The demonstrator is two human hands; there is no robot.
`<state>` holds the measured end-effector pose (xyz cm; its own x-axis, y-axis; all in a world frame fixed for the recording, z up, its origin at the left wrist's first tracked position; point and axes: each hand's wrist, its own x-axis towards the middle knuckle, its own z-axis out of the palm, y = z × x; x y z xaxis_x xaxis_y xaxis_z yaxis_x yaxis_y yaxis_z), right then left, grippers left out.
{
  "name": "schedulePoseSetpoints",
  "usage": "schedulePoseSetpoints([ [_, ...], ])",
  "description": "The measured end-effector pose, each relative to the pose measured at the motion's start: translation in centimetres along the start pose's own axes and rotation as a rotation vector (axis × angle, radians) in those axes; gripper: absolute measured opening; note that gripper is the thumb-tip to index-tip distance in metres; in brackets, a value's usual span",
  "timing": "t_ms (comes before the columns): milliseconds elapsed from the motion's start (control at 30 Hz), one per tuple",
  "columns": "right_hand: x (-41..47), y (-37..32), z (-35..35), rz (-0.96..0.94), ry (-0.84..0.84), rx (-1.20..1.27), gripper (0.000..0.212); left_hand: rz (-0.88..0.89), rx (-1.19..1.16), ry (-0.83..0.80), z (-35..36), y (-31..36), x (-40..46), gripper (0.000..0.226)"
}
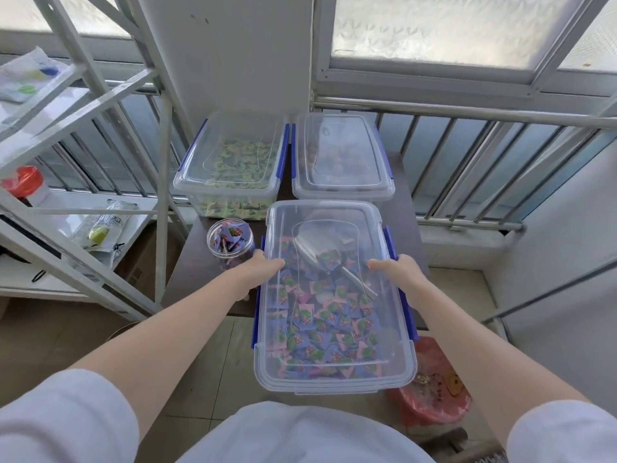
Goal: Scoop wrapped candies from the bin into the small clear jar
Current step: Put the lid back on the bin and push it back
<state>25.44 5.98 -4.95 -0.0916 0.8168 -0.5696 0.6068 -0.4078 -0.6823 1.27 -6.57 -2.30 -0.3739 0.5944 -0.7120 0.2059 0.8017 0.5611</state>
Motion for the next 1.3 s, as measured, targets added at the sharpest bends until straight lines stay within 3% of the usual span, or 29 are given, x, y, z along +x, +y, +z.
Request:
schedulePoseSetpoints([
  [167, -0.3, 0.2, -0.8, -0.053, 0.030, -0.071, 0.052, 0.071, -0.020, -0.016, 0.1, 0.1, 0.3, 0.062],
  [333, -1.1, 0.2, -1.1, -0.035, 0.043, -0.075, 0.036, 0.128, -0.024, 0.147, 0.9, 0.9, 0.6, 0.082],
  [500, -1.5, -0.1, -0.9, -0.061, 0.105, -0.080, 0.025, 0.161, 0.097, 0.207, 1.3, 1.7, 1.0, 0.047],
  [700, -1.8, -0.6, -0.3, -0.104, 0.218, -0.131, 0.014, 0.183, 0.179, 0.302, 1.6, 2.5, 0.9, 0.034],
  [1033, -2.7, -1.1, 0.0, -0.113, 0.191, -0.228, 0.013, 0.221, 0.380, 0.294, 1.8, 2.2, 0.8, 0.045],
  [1167, -2.9, -2.2, 0.0, -0.253, 0.251, -0.389, 0.050, 0.388, 0.413, 0.313, 1.2, 3.0, 0.5, 0.057],
  [1300, -3.6, -4.1, -0.6, -0.364, 0.260, -0.485, 0.058, 0.515, 0.494, 0.355, 0.0, 4.4, 0.1, 0.060],
])
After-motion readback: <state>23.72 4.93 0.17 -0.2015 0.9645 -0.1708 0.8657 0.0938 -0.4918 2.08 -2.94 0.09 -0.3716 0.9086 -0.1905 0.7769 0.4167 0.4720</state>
